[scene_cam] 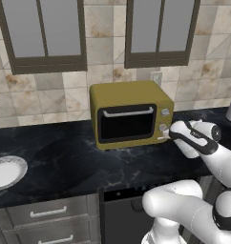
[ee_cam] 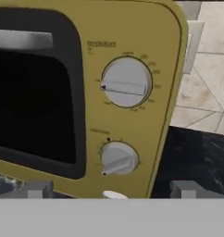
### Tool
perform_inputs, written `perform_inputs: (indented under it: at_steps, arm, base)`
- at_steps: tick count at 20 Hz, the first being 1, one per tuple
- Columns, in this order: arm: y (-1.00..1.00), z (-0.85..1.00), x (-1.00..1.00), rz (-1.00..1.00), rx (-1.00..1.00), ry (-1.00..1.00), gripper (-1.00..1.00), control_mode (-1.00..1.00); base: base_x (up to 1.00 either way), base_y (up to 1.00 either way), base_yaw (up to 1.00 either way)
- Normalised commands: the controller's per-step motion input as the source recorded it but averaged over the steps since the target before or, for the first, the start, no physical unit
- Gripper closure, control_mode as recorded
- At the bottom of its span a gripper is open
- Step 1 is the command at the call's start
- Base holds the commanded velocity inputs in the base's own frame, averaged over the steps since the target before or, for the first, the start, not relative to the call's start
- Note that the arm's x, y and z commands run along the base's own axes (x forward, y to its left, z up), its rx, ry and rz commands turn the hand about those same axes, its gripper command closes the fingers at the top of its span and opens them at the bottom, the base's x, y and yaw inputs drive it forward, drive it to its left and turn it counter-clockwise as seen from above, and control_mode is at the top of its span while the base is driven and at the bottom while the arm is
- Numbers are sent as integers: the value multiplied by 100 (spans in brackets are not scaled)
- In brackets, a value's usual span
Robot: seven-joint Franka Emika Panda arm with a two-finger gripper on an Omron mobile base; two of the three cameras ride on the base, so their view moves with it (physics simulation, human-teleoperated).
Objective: Pick up the bagel from the plate, place it on the toaster oven rack, close the door, and set the timer.
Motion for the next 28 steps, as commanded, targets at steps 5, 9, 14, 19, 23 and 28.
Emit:
perform_inputs:
  at_steps: [5, 9, 14, 19, 23, 28]
  arm:
    - [0, 0, 0, 3, 23, 12, -100, -100]
    - [0, 0, 0, 1, 32, 18, -100, -100]
    - [0, 0, 0, 0, 31, 14, -100, -100]
    - [0, 0, 0, -3, 22, 10, -100, -100]
    - [10, 0, 0, -10, 16, 9, -100, -100]
    - [14, 0, 1, -12, 12, 8, -100, -100]
  base:
    - [0, 0, 0]
    - [0, 0, 0]
    - [0, 0, 0]
    - [0, 0, 0]
    - [0, 0, 0]
    - [0, 0, 0]
